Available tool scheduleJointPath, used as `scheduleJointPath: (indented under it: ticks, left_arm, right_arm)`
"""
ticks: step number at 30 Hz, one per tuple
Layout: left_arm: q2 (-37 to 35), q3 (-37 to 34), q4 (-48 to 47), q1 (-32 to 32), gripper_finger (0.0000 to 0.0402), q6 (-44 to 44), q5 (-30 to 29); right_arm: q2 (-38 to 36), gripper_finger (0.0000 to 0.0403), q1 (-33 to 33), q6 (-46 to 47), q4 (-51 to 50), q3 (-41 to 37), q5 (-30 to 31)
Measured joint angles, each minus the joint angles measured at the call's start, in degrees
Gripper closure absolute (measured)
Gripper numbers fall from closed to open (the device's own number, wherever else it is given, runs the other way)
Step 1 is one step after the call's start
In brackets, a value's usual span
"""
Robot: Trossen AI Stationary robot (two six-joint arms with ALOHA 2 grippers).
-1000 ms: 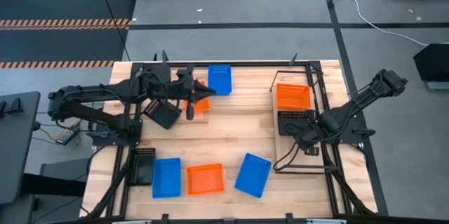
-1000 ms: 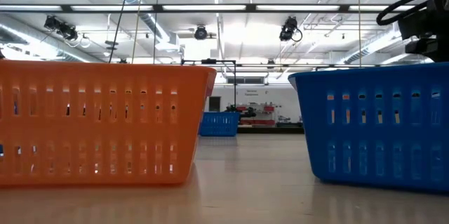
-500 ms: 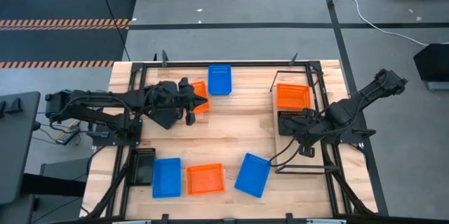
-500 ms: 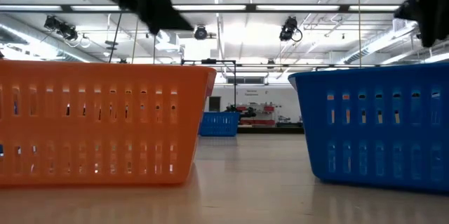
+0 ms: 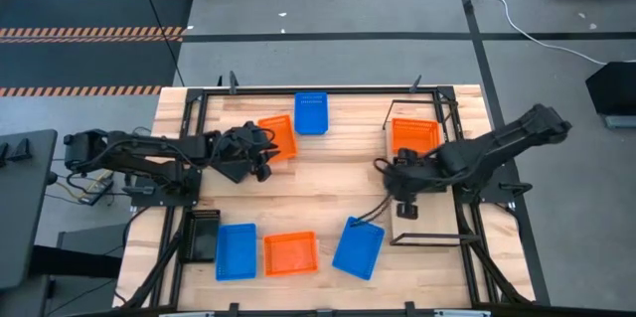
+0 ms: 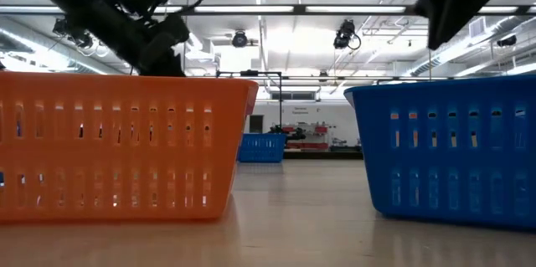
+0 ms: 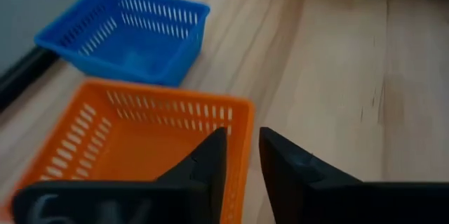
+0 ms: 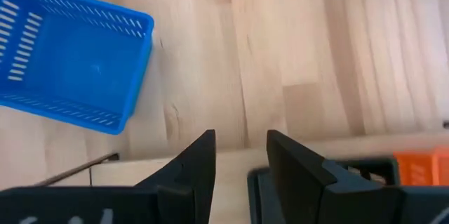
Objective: Stack baskets on shelf by color
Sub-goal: Put the bottom right blue bin on the shelf
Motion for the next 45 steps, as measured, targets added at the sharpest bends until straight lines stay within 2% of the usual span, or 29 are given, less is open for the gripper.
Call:
scheduleJointPath:
  ticks: [5, 10, 16, 23, 28, 31, 39, 45]
  left_arm:
    - [0.0, -1.5, 1.6, 0.0, 0.0291, -1.2, 0.1]
    - [0.0, -1.5, 2.2, 0.0, 0.0287, -1.3, 0.1]
    - [0.0, -1.5, 2.0, -0.4, 0.0288, -1.5, 0.2]
    - [0.0, -1.5, 2.0, -0.8, 0.029, -1.4, 0.2]
    - [0.0, -1.5, 2.0, -0.8, 0.029, -1.4, 0.2]
    - [0.0, -1.5, 2.0, -0.8, 0.0286, -1.4, 0.2]
    - [0.0, -1.5, 2.0, -0.8, 0.0285, -1.4, 0.2]
    - [0.0, -1.5, 1.6, -0.8, 0.0285, -1.5, 0.2]
  right_arm:
    - [8.8, 0.0268, -2.4, -9.6, 0.4, 7.4, -4.3]
    - [18.7, 0.0268, -2.5, -21.2, 0.3, 17.1, -6.0]
    - [31.3, 0.0268, -3.1, -27.9, -3.1, 28.5, -10.9]
    - [42.4, 0.0268, -2.3, -32.7, -9.7, 37.3, -17.0]
    - [46.5, 0.0268, -0.9, -36.0, -10.3, 40.4, -17.7]
    - [48.3, 0.0268, 0.1, -38.6, -10.2, 41.2, -15.8]
    - [49.8, 0.0268, 0.7, -39.7, -5.3, 41.4, -13.5]
    - [51.5, 0.0268, 1.3, -42.6, -7.5, 41.2, -13.5]
